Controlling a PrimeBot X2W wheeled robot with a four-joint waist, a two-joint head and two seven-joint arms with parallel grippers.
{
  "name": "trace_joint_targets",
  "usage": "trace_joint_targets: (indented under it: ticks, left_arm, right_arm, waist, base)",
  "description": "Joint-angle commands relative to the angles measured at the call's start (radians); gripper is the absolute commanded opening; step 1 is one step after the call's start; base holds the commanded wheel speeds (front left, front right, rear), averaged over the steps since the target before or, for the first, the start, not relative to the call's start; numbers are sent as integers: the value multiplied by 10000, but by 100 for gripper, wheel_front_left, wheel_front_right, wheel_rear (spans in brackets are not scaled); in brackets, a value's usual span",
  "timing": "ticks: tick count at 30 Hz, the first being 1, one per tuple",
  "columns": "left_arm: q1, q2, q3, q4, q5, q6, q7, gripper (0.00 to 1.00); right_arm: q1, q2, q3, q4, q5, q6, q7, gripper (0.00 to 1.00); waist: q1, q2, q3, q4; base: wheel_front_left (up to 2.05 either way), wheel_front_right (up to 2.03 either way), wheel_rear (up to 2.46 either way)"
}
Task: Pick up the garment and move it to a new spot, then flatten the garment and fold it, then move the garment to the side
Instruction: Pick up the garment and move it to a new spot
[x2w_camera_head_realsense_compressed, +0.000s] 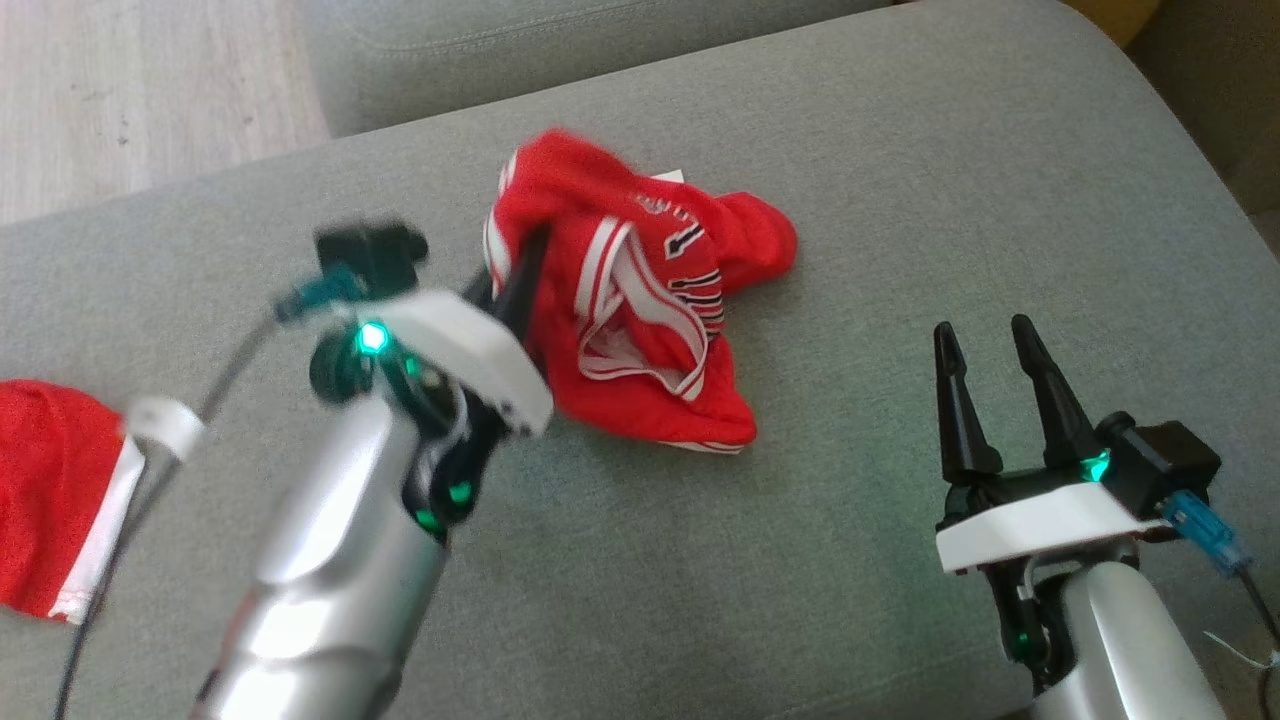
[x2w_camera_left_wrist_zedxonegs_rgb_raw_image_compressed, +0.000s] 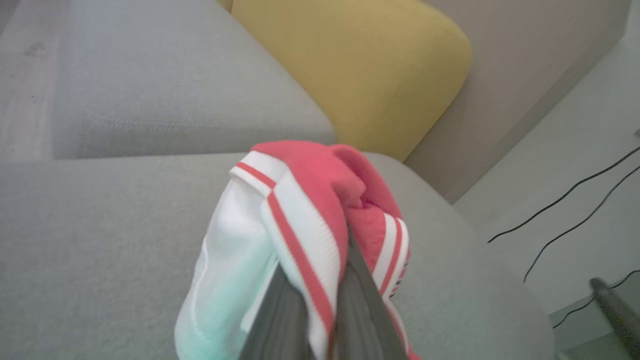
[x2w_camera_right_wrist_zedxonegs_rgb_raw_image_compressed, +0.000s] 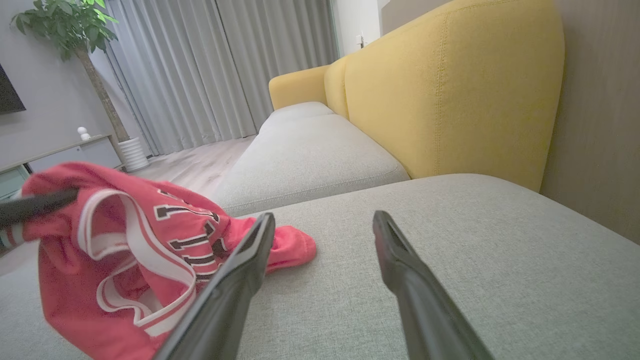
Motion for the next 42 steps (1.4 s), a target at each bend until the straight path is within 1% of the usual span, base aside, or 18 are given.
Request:
trace_joint_targets:
  ticks: [1,2,3,5,7,9,12,15,17,20,24,25,28,32,36,42]
  left_arm:
    - [-340,109,165,78,287,73,-364,18]
    - [-310,106,3,443,557,111,-616,82]
    - [-269,96,-155,770,775,122,-829,100]
    - [-153,37,-279,1322,876,162,-1071,100]
    - [-64,8,-262,1533,915,159,-1511,100]
    - [72,65,-148,1512,955,174,-2067,100]
    - [526,300,142,1098,898,144,-2949,100]
    - [1248,739,360,421,957,141,-3682,100]
    - [1789,1089,553,-58,1101,286,-4204,100]
    - [2611,1527,967,-786,1271,549,-4675,100]
    - [3594,2022,1543,-1525,1633,814,-4892,100]
    - [3594,2022,1543,-1525,1633,814,-4892,100]
    - [4266,2149,2061,-2057,1847,1019,-4925,100]
    - [5123,2162,2660,-2602,2094,1227,-4931,100]
    - [5637,2183,2796,-2854,2212,1327,-4932,100]
    - [5733,2156,2733,-3027,2197,1414,-4897,100]
  right_arm:
    - [-391,-49,270,-299,62,77,-104,100]
    - [-398,-49,272,-287,54,77,-104,100]
    - [-406,-49,274,-275,39,77,-100,100]
    - [-418,-49,296,-261,-93,77,-82,100]
    - [-384,-49,266,-266,-161,77,-52,100]
    - [-306,-49,220,-299,-239,77,2,100]
    - [-148,-49,159,-365,-357,77,127,100]
    - [46,-49,-34,-472,-488,77,240,100]
    - [181,-49,-173,-556,-547,77,317,100]
    - [350,-49,-252,-685,-628,77,447,100]
    - [530,-49,-240,-796,-638,77,595,100]
    - [530,-49,-240,-796,-638,77,595,100]
    - [651,-49,-189,-821,-656,77,698,100]
    - [778,-49,-101,-846,-719,77,881,100]
    - [845,-49,-17,-927,-777,77,1017,100]
    - [872,-49,60,-1015,-746,77,1075,100]
  waist:
    - [-1,0,2,-20]
    - [-1,0,-9,-16]
    - [-1,0,-30,-4]
    - [-1,0,-111,45]
    - [-1,0,-203,149]
    - [-1,0,-315,284]
    - [-1,0,-520,492]
    - [-1,0,-674,768]
    - [-1,0,-763,959]
    - [-1,0,-857,1233]
    - [-1,0,-968,1486]
    - [-1,0,-968,1486]
    - [-1,0,-1061,1603]
    - [-1,0,-1140,1670]
    - [-1,0,-1138,1675]
    - [-1,0,-1020,1654]
  base:
    - [0,0,0]
    - [0,0,0]
    - [0,0,0]
    - [0,0,0]
    - [0,0,0]
    - [0,0,0]
    - [0,0,0]
    - [0,0,0]
    - [0,0,0]
    - [0,0,0]
    - [0,0,0]
    - [0,0,0]
    - [0,0,0]
    - [0,0,0]
    - [0,0,0]
    - [0,0,0]
